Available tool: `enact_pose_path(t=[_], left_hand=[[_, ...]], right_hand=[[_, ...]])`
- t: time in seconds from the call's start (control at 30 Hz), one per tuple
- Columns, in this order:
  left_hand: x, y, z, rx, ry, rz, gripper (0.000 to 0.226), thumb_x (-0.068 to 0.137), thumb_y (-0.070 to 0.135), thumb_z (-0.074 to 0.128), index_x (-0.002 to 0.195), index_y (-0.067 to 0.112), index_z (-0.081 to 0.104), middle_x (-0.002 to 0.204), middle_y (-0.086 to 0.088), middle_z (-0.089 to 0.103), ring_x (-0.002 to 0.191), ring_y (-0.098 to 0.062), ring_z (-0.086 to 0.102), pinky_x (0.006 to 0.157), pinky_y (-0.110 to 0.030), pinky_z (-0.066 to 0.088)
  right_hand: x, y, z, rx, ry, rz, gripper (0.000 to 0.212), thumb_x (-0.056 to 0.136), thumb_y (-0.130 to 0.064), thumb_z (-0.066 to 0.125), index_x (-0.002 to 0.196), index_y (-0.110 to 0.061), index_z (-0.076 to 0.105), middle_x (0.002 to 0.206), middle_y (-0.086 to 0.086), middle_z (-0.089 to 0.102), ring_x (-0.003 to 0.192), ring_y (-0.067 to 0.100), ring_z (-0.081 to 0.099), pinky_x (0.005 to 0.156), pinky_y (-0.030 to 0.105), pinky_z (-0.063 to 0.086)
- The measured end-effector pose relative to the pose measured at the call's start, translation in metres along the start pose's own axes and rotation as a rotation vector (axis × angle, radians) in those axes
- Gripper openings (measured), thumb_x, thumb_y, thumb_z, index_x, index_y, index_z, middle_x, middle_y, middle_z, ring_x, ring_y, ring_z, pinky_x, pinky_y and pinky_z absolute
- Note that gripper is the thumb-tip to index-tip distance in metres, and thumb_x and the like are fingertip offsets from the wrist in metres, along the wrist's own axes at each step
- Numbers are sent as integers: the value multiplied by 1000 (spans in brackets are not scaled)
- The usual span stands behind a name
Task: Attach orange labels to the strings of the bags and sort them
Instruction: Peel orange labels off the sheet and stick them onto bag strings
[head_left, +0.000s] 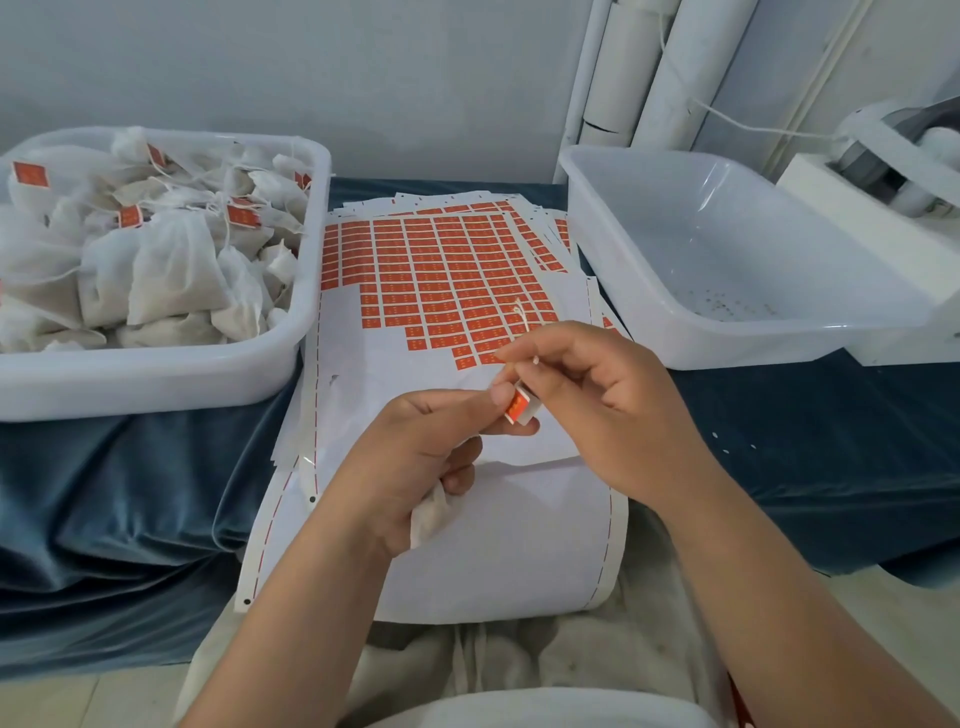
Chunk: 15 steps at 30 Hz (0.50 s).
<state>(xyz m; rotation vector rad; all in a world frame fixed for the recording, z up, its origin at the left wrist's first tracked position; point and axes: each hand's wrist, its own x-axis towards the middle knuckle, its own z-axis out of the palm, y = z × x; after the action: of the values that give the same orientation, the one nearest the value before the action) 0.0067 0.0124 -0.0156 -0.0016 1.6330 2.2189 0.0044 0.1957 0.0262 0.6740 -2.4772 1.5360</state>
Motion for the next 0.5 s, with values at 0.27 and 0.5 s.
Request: enact_pose_path(t=[0.27, 0.5], left_hand=[[-3, -1, 5, 147, 99, 95, 47, 66, 63, 80, 91, 24, 87, 85, -1, 80, 54, -6, 43, 50, -21, 42], [-7, 3, 8, 198, 196, 176, 33, 63, 59, 79, 84, 35, 87, 91, 4, 82, 51, -4, 47, 50, -19, 44]], right_hand=[[0, 3, 5, 74, 49, 28, 27, 105, -16, 60, 107, -42, 67, 104, -22, 76, 110, 1, 70, 87, 8, 51], [1, 1, 7, 156, 21, 71, 25, 107, -17, 57, 108, -38, 69, 107, -22, 76, 113, -4, 67, 83, 5, 50]])
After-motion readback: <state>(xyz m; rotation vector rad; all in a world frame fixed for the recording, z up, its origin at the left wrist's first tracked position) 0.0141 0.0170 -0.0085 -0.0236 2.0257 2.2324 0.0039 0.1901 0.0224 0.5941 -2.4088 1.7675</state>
